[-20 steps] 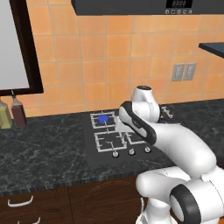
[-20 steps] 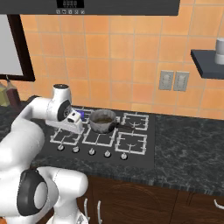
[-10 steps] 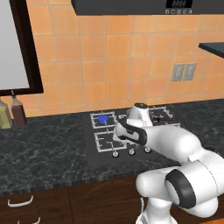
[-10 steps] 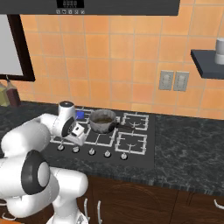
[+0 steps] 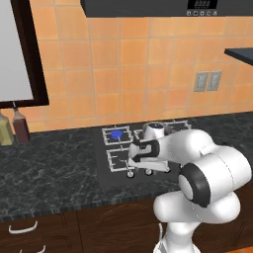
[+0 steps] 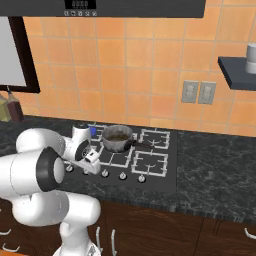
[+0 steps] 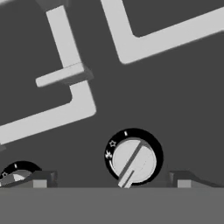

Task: Turn off the rear left burner of the stove.

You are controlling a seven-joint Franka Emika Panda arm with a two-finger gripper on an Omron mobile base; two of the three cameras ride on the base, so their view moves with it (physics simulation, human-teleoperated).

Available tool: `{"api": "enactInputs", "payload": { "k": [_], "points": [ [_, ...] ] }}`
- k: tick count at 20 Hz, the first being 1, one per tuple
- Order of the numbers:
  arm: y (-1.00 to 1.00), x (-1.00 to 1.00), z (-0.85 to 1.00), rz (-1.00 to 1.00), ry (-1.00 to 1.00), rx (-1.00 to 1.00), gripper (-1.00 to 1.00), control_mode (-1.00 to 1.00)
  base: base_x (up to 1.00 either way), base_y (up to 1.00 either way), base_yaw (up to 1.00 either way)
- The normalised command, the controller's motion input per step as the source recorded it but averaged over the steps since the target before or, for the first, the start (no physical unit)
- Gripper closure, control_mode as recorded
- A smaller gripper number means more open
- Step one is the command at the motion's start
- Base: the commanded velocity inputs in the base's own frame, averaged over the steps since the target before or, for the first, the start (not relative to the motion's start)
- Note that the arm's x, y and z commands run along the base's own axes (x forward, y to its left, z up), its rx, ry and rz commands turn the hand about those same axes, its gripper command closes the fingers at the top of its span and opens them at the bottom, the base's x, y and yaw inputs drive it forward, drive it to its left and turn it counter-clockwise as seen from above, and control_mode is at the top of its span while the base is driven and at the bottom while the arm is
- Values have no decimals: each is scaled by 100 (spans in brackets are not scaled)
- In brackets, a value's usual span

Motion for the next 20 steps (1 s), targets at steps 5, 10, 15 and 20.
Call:
{"api": "enactInputs", "payload": {
  "k": [5,10,15,20],
  "points": [
    [-8,29,-20,-1,5,0,-100,-100,0,0,0],
    [0,21,-3,-1,1,0,-100,-100,0,0,0],
    [-17,-25,-12,-1,0,0,-100,-100,0,0,0],
    [-8,5,-1,-10,-2,0,-100,-100,0,0,0]
  ]
}}
